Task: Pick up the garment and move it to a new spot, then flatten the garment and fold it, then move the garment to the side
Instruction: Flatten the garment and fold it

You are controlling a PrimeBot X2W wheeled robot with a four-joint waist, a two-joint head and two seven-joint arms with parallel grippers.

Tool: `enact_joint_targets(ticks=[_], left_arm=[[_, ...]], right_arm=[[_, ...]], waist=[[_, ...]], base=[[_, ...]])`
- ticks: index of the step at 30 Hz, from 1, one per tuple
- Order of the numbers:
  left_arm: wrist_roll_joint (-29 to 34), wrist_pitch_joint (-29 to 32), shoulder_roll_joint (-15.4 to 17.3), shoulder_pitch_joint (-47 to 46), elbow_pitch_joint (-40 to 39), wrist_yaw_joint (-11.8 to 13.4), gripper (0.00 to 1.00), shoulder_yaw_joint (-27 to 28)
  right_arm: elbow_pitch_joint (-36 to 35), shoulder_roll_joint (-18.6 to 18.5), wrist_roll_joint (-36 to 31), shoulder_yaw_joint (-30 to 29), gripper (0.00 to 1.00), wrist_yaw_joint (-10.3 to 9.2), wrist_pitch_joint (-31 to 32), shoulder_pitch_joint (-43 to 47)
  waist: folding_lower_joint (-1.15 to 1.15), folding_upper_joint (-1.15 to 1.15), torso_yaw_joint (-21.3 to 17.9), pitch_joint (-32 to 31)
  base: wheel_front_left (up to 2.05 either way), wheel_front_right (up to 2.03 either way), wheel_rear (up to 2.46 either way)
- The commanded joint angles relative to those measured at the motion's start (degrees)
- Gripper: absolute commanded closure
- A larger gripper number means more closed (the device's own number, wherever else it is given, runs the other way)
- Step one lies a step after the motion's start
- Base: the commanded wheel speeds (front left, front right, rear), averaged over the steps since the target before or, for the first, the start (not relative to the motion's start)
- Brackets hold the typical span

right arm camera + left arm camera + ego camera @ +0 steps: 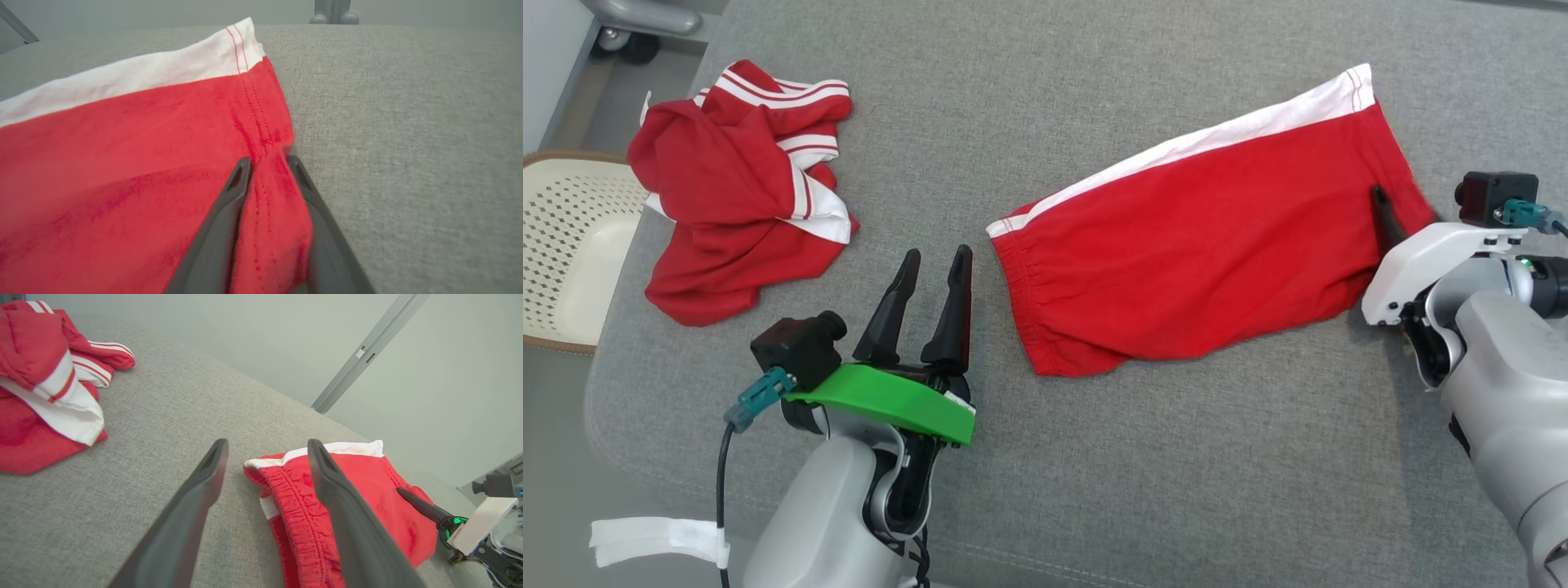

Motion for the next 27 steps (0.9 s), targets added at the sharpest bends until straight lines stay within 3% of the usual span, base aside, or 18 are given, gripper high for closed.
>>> enact_joint_targets(ticks=[1,10,19,27], left_arm=[[0.58,0.04,0.10,0.76,-0.49,0.10,0.00,-0.18],[1.61,0.03,0.11,3.03,0.18,0.11,0.00,0.44],[5.14,0.04,0.12,6.19,1.55,0.11,0.00,2.94],[7.88,0.04,0.14,9.04,2.42,0.10,0.00,3.75]], right_arm=[[0.72,0.48,1.48,0.08,1.00,-0.03,0.34,2.57],[-2.40,0.17,5.43,-1.74,1.00,-0.06,-1.59,5.53],[-9.51,0.22,7.43,-3.51,1.00,-0.06,-1.76,13.22],[-14.22,2.09,7.96,-9.39,1.00,-0.05,-1.77,22.24]], waist=[[0.00,0.00,-0.31,-0.81],[0.00,0.00,-2.52,-4.78],[0.00,0.00,-7.88,-9.48],[0.00,0.00,-11.99,-13.57]], base=[[0.00,0.00,0.00],[0.00,0.00,0.00],[0.00,0.00,0.00],[0.00,0.00,0.00]])
